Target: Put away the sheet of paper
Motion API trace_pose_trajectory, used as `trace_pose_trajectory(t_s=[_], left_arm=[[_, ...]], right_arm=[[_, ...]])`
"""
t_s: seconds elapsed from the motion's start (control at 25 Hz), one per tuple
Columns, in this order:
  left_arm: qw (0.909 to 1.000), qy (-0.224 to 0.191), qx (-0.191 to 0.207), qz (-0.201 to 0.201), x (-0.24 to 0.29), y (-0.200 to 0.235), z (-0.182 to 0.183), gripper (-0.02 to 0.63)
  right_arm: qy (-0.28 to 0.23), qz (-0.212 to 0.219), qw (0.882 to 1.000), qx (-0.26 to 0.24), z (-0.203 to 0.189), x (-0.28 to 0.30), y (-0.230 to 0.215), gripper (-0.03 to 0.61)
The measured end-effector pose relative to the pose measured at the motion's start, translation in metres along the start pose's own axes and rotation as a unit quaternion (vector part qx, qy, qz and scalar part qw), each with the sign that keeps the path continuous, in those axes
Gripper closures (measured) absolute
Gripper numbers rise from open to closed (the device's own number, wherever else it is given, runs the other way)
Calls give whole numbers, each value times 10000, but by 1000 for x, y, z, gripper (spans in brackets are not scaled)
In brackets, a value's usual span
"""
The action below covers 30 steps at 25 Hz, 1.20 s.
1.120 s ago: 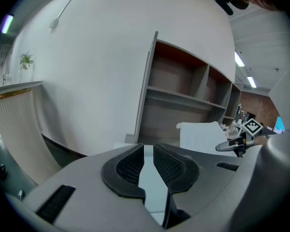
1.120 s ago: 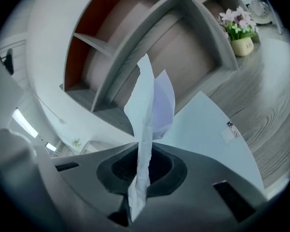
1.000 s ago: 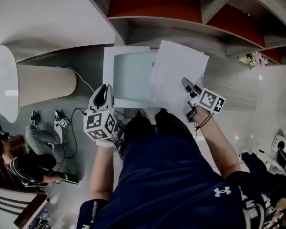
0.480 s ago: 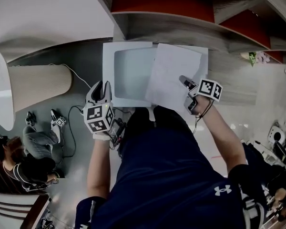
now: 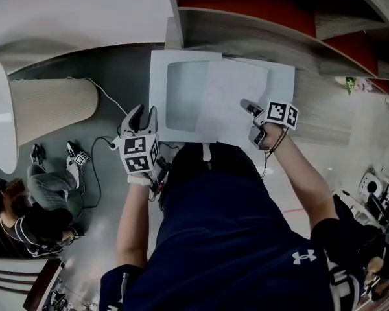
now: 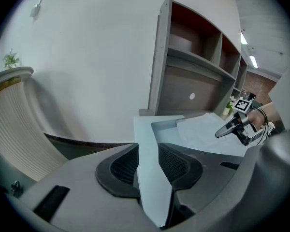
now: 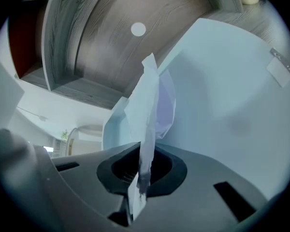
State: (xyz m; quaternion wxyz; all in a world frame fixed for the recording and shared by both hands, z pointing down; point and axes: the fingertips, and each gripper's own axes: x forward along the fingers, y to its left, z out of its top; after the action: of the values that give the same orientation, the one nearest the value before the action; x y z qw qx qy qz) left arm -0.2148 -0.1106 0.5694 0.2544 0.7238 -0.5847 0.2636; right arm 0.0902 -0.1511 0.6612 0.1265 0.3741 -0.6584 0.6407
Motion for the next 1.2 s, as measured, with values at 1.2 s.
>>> trace_pose_trajectory(t_s=[1.2], left_arm=[[9948,637,188,-768,19,2,-44,461]], right_arm=[[455,454,9952,-741,-33,106,75,560]])
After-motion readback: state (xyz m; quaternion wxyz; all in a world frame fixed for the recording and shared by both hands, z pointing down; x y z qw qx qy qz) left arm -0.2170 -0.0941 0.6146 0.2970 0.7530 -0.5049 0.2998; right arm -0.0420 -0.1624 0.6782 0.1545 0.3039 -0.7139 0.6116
